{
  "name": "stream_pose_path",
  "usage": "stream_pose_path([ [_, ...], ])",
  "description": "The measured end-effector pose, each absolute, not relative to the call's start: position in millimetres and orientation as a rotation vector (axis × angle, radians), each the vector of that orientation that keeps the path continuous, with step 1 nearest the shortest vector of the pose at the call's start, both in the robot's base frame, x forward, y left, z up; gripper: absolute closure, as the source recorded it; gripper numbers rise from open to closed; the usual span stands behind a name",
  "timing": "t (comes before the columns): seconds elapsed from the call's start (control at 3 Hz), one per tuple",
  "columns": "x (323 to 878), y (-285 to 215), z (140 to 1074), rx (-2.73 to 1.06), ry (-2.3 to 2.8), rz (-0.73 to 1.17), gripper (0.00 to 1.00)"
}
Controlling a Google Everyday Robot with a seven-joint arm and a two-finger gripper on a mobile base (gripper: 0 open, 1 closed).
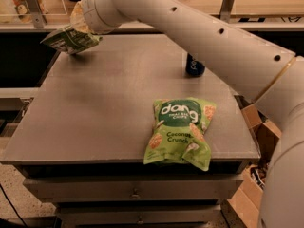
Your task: Pick green jalapeno chip bag
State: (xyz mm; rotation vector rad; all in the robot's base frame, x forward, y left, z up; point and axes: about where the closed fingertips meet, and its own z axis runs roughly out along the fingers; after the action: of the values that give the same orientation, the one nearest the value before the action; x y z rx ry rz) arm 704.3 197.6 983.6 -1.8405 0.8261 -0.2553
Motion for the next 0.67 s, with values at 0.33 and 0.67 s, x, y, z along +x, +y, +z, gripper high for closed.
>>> stream_pose_path([
  [0.33, 687, 167, 1033, -1.789, 0.785, -0.307, 1.0],
  [0.67, 670, 141, 1072, -1.757, 0.741, -0.357, 1.0],
])
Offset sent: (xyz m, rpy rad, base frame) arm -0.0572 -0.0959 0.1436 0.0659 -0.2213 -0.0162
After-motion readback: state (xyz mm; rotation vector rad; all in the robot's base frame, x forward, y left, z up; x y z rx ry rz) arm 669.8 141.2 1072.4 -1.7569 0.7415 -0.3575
